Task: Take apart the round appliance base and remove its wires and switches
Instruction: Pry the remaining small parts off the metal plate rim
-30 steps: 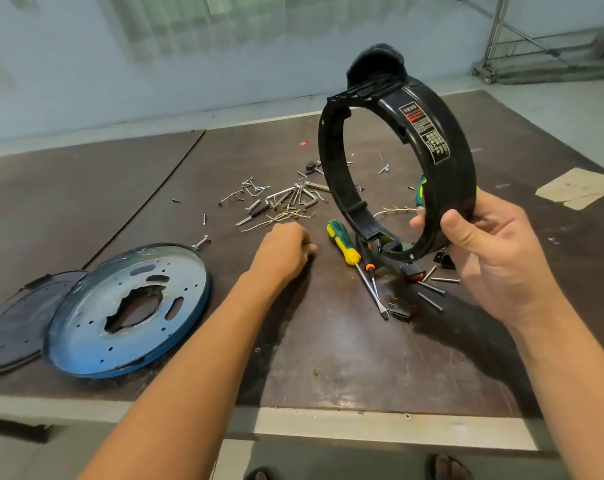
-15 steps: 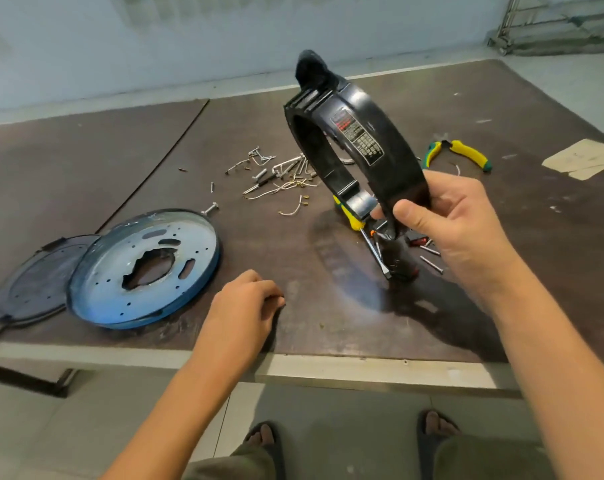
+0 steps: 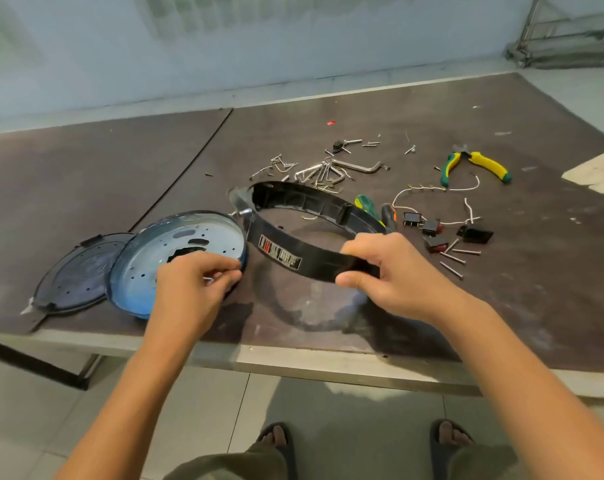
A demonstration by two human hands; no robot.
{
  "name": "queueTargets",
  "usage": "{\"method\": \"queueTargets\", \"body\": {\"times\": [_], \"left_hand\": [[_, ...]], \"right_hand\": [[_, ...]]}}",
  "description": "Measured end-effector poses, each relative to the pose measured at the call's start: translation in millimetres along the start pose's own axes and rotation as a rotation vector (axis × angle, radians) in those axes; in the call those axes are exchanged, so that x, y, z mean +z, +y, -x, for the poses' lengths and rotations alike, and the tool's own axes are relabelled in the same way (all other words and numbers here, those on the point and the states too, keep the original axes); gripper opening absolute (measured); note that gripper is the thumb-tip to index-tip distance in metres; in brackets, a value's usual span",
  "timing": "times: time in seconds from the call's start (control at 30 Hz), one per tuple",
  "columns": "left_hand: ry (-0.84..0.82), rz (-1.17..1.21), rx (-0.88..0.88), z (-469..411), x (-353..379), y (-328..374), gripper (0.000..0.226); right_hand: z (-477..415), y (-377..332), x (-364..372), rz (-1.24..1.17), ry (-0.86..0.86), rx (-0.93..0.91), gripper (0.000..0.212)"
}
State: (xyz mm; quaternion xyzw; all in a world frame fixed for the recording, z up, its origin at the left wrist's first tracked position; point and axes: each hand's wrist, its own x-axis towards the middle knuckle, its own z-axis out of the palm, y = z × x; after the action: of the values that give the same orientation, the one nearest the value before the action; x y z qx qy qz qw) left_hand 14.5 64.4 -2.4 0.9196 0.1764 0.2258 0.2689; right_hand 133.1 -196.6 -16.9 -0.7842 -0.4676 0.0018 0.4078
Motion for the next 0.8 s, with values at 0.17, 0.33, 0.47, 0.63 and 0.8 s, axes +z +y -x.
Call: {"method": "queueTargets", "body": {"times": [0.17,0.33,0.47,0.63,0.8], "left_hand": [[0.073,0.101,-0.081,0,-28,-7,0.011],[0.072,0.095,-0.017,-3,-23,12,0.010],[-0.001,0.119,0.030,-13,-1,37,0.010],[-0.140,0.109,0.093,-20,42,73,0.010],[-0.310,0.073,0.219,-17,97,124,0.011]], "right_hand": [[1,5,13,0.204,-0.103,0.020,0.009],[2,13,12,0.341,-0.200,0.050,0.005],[-5,19,17,0.411,-0.254,0.084,0.018],[2,20,13,0.197,-0.039,0.074,0.023],[35,40,-28,0.052,0.462,0.229,0.018]]}}
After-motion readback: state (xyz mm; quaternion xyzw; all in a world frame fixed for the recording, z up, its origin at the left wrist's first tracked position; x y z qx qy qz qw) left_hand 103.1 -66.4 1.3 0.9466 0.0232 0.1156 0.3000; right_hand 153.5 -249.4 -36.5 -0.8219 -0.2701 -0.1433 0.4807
